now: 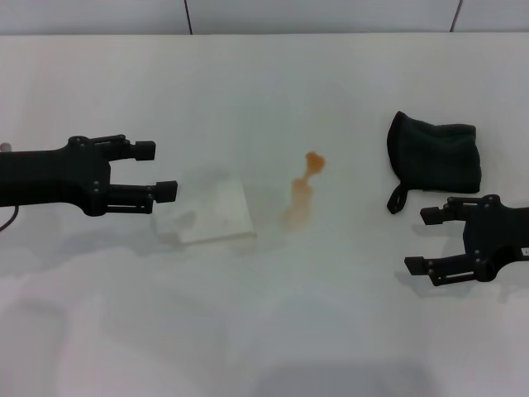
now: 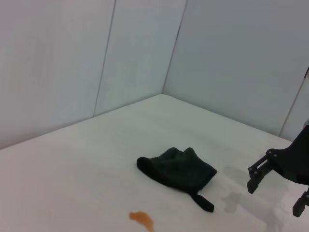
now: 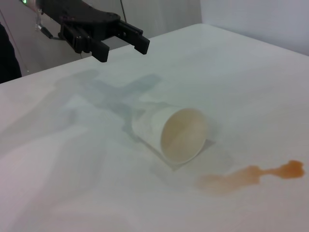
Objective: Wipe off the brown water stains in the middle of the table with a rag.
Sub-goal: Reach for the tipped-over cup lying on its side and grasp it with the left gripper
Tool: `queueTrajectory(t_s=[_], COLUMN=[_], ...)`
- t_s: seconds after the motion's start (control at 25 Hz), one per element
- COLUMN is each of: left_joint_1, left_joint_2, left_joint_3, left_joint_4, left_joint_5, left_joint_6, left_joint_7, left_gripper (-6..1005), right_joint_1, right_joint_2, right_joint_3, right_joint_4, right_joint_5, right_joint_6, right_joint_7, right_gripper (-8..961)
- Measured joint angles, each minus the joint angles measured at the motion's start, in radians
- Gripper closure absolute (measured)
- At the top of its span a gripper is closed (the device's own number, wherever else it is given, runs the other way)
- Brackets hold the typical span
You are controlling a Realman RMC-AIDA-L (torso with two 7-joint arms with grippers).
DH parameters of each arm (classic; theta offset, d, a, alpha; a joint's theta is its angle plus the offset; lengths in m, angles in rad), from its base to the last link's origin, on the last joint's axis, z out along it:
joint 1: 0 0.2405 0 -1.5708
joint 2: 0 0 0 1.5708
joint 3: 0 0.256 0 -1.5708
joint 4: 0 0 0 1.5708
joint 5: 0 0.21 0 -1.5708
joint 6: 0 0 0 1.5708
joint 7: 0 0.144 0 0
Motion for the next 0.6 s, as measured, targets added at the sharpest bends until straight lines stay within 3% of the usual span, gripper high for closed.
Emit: queueTrajectory(t_s=[0.6], left_joint_1=[0.0], left_joint_2=[0.0], left_joint_3=[0.0], left_joint_4=[0.0], left_joint_5=[-0.003], left_joint_6=[0.0], left_joint_7=[-0.005], left_gripper=[116], right_joint_1=[0.001], right_joint_2=[0.0], right_joint_3=[0.0], right_joint_4=[0.0], right_joint_5=[0.0], right_joint_6=[0.0], right_joint_7=[0.0], right_gripper=[96])
